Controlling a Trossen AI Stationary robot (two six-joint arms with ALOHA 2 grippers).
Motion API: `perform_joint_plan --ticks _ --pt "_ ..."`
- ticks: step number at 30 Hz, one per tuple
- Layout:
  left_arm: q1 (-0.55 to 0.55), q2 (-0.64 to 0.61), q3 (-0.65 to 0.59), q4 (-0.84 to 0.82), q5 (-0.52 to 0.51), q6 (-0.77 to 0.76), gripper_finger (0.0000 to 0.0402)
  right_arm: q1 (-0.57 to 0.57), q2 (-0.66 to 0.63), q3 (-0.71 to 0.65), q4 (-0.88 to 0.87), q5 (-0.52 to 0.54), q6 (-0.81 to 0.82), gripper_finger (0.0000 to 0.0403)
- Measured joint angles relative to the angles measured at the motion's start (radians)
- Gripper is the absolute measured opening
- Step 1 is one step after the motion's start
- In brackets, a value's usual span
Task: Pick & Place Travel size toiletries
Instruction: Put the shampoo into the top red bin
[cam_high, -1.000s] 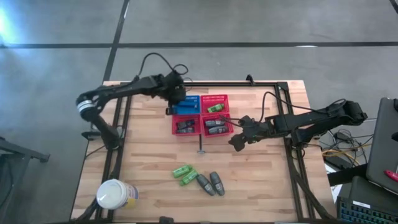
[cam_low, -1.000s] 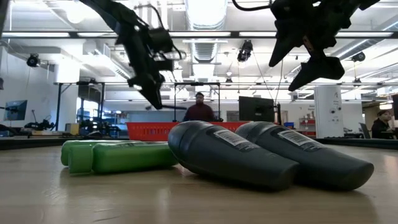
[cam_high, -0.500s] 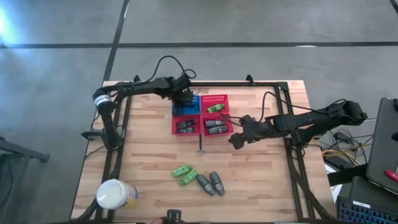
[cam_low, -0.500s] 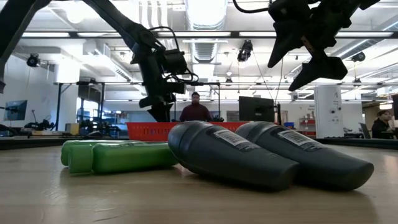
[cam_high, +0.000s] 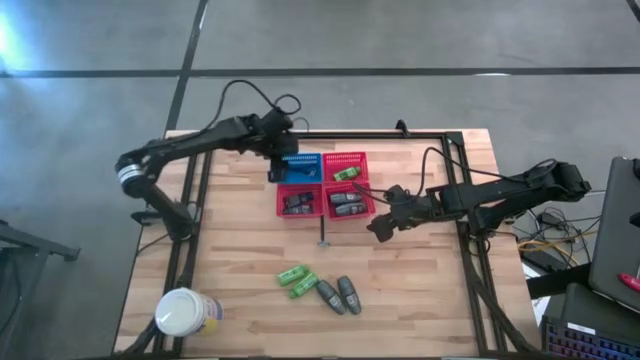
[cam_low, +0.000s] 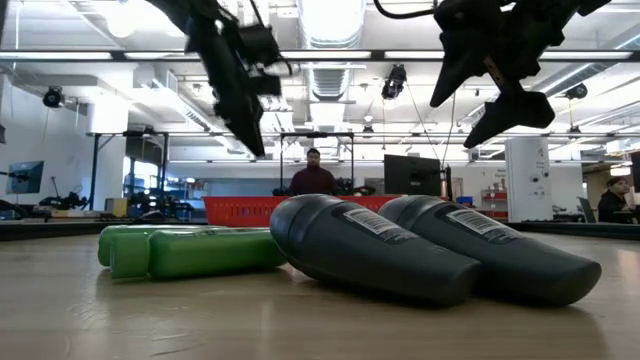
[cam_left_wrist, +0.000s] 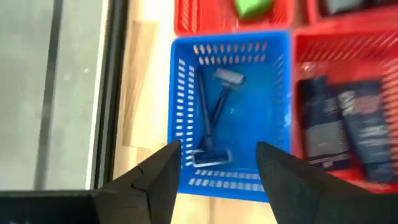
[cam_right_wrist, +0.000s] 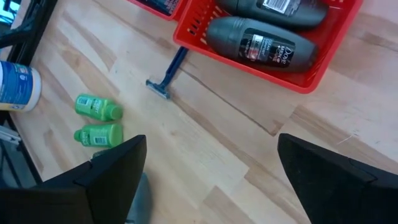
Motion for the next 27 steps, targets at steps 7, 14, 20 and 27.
perform_joint_plan --ticks 7,14,20,27 --pt "-0.041 -0.160 -0.018 -0.064 0.017 -0.177 0.0211 0.000 0.000 0.000 0.007 -0.004 -0.028 0.0341" --pt "-0.064 -0.289 -0.147 -0.139 0.040 -0.304 0.0210 0.000 0.000 0.000 0.008 -0.004 -0.039 0.0323" --pt "-0.188 -0.376 -0.297 -0.132 0.169 -0.485 0.0210 0.000 0.000 0.000 0.008 -0.004 -0.043 0.0315" --pt "-0.493 -0.404 -0.413 -0.048 0.074 -0.618 0.0209 0.000 0.000 0.000 0.008 -0.004 -0.043 0.0334"
